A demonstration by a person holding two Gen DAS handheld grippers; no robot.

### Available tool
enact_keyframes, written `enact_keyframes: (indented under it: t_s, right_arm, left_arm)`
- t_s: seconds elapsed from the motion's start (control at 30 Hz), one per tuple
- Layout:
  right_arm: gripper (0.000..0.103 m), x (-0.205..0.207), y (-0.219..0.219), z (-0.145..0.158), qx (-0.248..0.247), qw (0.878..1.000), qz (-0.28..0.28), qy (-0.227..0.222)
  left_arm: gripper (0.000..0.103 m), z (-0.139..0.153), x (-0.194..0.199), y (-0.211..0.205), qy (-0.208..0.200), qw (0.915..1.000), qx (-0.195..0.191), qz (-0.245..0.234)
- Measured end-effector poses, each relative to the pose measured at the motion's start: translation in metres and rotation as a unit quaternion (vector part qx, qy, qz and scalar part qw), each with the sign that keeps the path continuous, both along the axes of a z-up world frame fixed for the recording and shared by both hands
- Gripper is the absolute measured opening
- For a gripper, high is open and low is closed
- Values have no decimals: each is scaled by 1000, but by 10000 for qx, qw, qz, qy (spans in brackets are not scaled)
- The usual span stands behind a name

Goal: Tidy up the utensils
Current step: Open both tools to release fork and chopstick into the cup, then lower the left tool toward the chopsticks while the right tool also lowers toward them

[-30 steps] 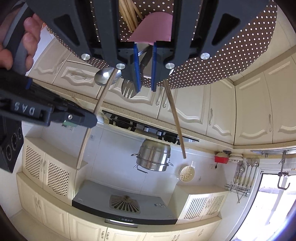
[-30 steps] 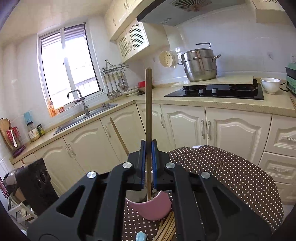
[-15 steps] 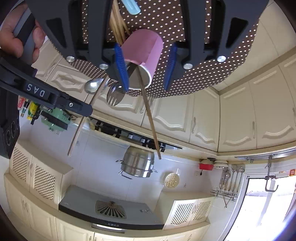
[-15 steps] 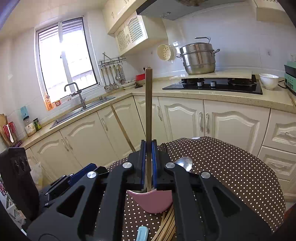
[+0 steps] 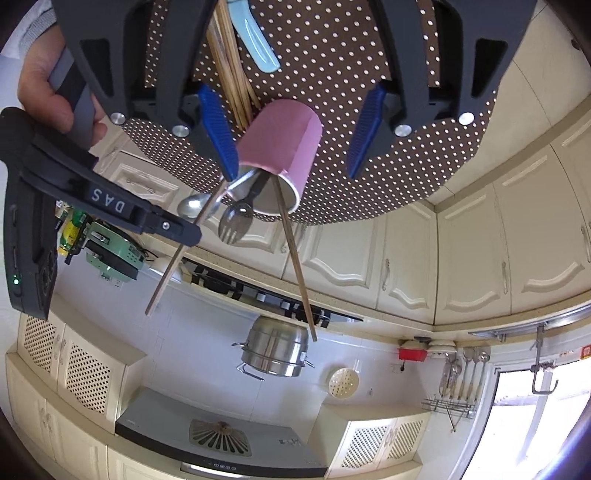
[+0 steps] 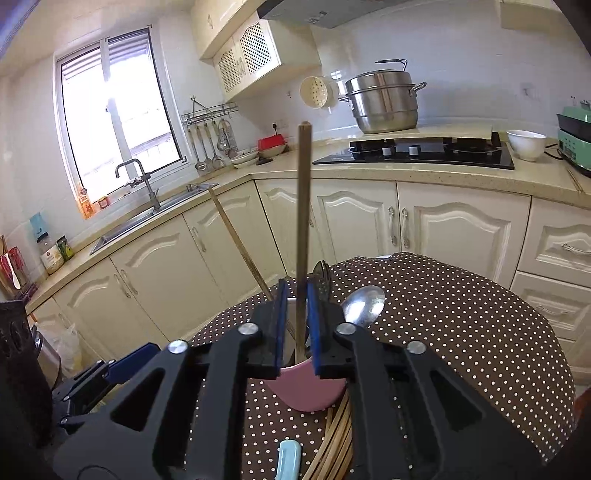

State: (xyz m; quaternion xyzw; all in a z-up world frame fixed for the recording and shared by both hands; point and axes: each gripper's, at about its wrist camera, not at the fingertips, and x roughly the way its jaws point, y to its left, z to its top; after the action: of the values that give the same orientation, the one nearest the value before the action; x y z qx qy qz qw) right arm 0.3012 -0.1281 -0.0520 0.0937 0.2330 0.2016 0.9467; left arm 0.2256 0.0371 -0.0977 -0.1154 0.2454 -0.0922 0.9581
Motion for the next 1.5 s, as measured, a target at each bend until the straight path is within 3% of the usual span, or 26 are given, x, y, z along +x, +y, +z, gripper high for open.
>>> enact_keyframes:
  t_s: [0.17,0.2,0.27,0.3,0.67,1.0,1.27,1.5]
  right_arm:
    - [23,-8,0,4,-53,10000,-11,-14]
    - [27,-9,-1,4,-58,10000,-30,-14]
    - [49,-13,-3,6,-50,9999,-100,-51]
    - [55,-16,-6,7,-23,9998,-175,-116]
    - [55,-39,-37,0,37,9994,-346,22]
    - [58,-58,-61,-44,-205,9974,-413,550]
    - [59,-64,-80,-84,-153,9938,-456,999]
    - [61,-64,-93,-101,5,9916,-494,1193]
  left_arm:
    - [60,0,-7,4,88,9999,-122,-11]
    - [60,0,-10,5,108,9999,-126,-14]
    - [61,0,-13,6,143,9998,-119,-6]
    - [61,0,-15,6,175,9998,-116,-6]
    - [61,-19,-20,-11,1050,9940,197,-236]
    - [61,-61,-12,-47,2030,9758,581,-565]
    - [61,-84,-2,-77,2165,9654,1305,-631]
    - [61,-94,9,-92,2247,9606,1500,-657]
